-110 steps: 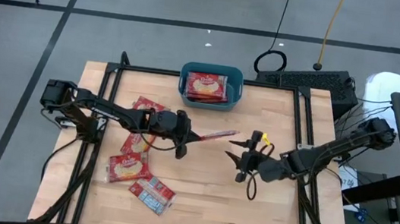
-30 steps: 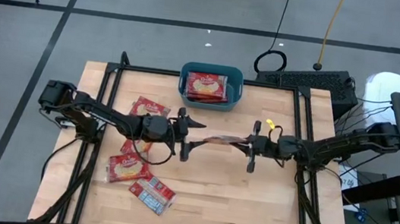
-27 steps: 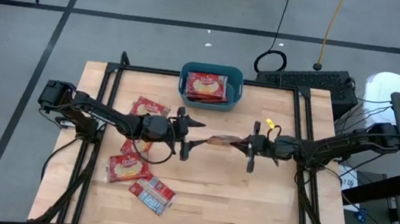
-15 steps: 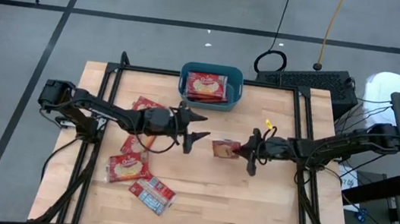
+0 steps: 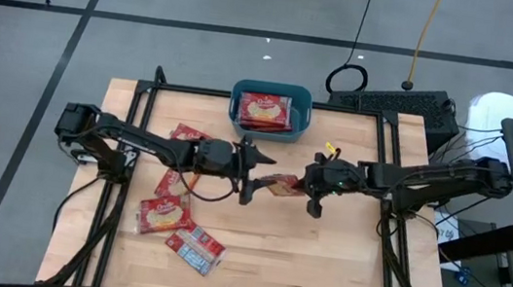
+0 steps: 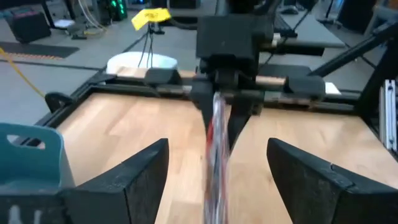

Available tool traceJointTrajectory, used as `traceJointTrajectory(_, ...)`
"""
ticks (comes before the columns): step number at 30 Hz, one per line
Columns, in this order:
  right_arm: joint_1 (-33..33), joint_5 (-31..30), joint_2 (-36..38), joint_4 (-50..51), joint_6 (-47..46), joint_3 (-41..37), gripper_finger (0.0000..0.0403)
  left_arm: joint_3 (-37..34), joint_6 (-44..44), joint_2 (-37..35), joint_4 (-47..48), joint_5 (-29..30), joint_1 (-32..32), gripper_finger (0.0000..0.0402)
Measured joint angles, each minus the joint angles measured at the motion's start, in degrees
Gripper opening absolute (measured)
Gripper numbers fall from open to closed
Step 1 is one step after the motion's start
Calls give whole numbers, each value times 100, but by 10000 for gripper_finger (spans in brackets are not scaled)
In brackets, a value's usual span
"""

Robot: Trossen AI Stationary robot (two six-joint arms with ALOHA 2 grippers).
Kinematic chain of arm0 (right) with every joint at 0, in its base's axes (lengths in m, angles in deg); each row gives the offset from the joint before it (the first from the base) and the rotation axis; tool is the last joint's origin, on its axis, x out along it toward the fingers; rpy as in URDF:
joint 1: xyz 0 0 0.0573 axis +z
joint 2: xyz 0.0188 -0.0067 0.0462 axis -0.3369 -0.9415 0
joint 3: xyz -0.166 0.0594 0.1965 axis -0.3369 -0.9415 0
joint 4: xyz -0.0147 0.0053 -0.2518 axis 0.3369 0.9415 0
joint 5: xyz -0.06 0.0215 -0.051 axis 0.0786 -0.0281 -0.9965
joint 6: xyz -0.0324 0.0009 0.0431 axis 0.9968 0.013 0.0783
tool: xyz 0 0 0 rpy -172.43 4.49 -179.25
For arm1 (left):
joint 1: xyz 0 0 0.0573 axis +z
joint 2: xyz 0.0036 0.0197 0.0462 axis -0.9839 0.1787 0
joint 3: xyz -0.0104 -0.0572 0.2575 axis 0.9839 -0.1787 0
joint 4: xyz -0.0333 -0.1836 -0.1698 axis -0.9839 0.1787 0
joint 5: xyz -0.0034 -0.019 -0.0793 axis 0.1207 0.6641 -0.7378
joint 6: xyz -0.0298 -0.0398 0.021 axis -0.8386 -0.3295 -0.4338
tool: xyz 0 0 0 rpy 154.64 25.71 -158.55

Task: Sort popcorn bags into baskets
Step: Put the red popcorn bag into the blue bin

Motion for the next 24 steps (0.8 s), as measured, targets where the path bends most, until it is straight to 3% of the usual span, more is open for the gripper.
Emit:
traceJointTrajectory(8, -150, -14, -601, 206, 181, 458, 13, 4, 10, 497, 16, 28, 32, 274)
traceJointTrajectory(11, -217, -26, -792, 139, 229, 509, 13, 4, 85, 642, 29, 50, 64, 254)
traceJointTrajectory(15, -316, -49, -952, 79, 248, 509, 13, 6, 203, 718, 192, 52, 108, 192)
traceJointTrajectory(22, -370, -188, -988, 29, 417, 509, 13, -2, 335, 737, 358, 94, 157, 33)
traceJointTrajectory(24, -370, -191, -990, 23, 482, 507, 14, -2, 332, 737, 358, 78, 188, 16)
